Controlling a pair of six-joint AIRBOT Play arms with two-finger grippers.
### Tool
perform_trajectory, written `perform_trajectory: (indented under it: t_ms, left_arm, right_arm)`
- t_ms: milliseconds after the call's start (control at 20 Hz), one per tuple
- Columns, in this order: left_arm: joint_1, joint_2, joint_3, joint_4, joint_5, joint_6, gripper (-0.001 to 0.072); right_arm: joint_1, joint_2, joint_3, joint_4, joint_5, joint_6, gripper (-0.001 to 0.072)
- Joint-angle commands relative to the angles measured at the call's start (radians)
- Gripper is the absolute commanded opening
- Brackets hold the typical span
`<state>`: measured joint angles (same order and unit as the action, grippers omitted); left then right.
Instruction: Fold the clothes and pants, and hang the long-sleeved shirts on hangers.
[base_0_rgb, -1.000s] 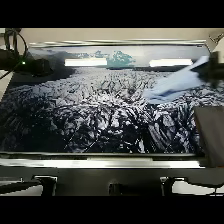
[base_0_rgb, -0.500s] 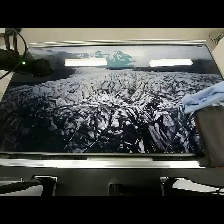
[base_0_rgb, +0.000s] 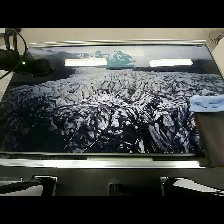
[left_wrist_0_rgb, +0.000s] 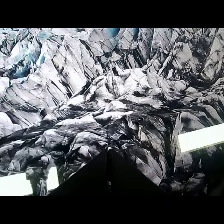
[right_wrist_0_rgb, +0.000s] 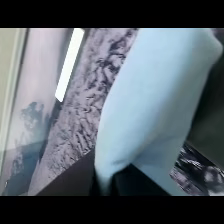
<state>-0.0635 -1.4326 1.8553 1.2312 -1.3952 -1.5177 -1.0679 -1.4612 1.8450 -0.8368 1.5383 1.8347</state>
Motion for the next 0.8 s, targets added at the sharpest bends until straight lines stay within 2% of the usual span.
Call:
perform_trajectory:
  t_ms: [0,150,250,600,750]
  left_arm:
    - [-0.001,0.0,0.0,0.0,-0.003,0.0,0.0021]
    - [-0.001,0.0,0.0,0.0,-0.003,0.0,0.0021]
    - [-0.001,0.0,0.0,-0.006,-0.003,0.0,0.0021]
    - [-0.002,0.0,0.0,-0.035,-0.003,0.0,0.0021]
    - [-0.003,0.0,0.0,-0.035,-0.003,0.0,0.0021]
  right_arm:
    - [-0.059,0.007,-0.004,-0.16,0.122,0.013,0.0045]
    - [-0.082,0.021,-0.028,-0.378,0.192,-0.026,0.0045]
    - [-0.082,0.051,-0.099,-0.472,0.189,-0.036,0.0044]
    - [-0.082,0.142,-0.485,-0.626,0.076,-0.048,0.0045]
    - [-0.082,0.146,-0.576,-0.646,0.046,-0.048,0.0045]
